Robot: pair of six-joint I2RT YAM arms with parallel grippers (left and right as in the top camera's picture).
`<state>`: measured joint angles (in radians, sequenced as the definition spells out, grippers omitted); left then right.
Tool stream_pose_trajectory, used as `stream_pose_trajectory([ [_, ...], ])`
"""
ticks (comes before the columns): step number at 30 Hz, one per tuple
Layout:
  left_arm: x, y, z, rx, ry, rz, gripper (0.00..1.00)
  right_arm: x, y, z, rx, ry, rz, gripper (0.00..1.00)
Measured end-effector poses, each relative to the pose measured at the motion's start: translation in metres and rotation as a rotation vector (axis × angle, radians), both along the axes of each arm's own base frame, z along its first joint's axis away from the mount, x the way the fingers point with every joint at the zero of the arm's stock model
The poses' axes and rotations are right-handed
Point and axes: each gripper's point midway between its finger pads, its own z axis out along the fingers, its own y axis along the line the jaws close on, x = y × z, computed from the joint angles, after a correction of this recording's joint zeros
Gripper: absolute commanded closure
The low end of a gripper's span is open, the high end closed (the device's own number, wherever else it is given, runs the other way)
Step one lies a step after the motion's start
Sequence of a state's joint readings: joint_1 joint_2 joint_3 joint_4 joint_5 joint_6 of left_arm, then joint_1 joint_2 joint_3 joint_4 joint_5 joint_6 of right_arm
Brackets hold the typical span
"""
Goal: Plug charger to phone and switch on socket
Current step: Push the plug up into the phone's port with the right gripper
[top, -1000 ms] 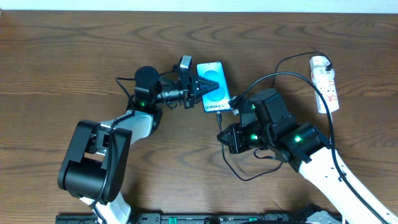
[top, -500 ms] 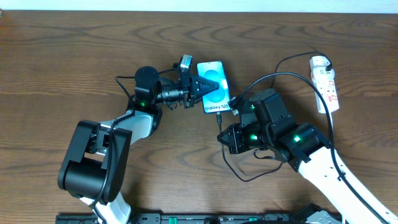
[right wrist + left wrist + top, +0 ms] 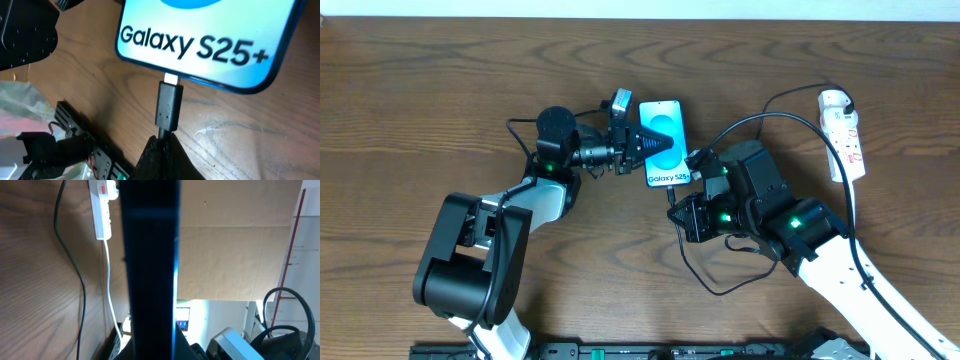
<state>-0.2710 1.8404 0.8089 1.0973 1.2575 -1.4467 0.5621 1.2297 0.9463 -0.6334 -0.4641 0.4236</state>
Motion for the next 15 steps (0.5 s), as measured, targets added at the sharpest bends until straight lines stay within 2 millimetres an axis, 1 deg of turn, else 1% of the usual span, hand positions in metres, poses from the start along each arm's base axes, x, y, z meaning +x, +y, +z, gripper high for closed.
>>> stream_pose_trajectory([
  [10, -0.0001, 0.0, 0.0001, 0.0, -0.003, -0.001, 0.92, 0.004, -0.0021, -0.0007, -0.016, -0.021, -0.011, 0.99],
  [15, 0.0012, 0.0001, 0.0002, -0.002, 0.014, 0.007, 0.93, 0.0086, -0.0002, 0.0025, -0.006, -0.045, -0.014, 0.99],
])
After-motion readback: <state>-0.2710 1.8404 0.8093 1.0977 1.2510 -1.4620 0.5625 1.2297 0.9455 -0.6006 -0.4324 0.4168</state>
